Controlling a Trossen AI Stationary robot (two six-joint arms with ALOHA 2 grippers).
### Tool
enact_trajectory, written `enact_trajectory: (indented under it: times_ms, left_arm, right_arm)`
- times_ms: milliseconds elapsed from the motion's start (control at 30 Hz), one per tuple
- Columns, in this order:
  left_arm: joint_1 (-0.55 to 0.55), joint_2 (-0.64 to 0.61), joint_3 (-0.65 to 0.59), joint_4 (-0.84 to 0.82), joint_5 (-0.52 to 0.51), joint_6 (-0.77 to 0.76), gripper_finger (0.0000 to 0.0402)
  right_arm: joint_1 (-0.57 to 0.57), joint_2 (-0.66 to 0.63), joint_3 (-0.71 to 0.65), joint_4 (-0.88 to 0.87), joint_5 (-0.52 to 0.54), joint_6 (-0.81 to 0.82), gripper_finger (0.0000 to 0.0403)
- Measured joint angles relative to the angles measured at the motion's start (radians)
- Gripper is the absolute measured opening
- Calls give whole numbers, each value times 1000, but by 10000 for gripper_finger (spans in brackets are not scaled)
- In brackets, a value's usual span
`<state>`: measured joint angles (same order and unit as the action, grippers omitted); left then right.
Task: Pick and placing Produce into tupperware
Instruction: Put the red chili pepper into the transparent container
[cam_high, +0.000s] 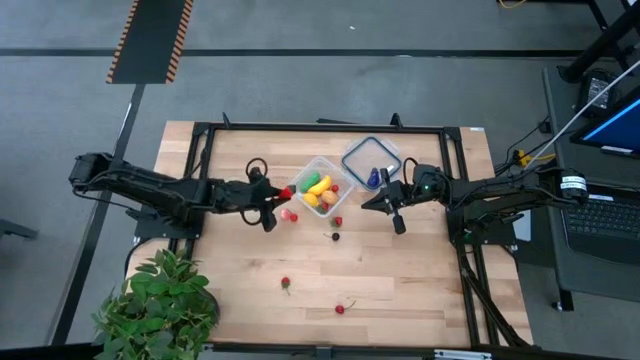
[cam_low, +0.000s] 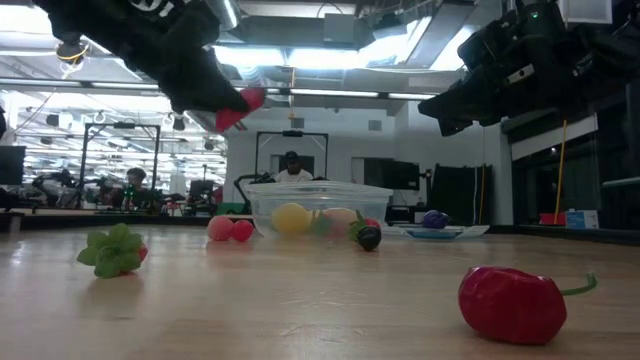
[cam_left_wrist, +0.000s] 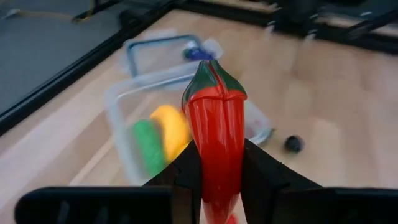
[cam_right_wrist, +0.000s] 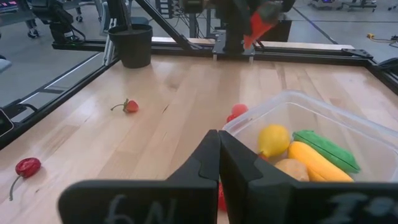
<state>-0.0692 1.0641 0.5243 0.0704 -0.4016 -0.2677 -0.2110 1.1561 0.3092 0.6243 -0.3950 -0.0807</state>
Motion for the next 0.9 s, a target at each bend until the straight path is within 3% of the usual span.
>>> enact_trajectory:
  times_ms: [400, 667, 900]
  left_arm:
    - [1, 0, -127, 318, 92, 74, 69]
    - [1, 1, -192, 520, 221, 131, 69]
    - [1, 1, -196, 574, 364, 174, 69]
  right_arm:
    - [0, 0, 0, -1, -1, 1, 5]
    - [0, 0, 0, -1, -1, 1, 5]
    - [0, 0, 0, -1, -1, 0, 5]
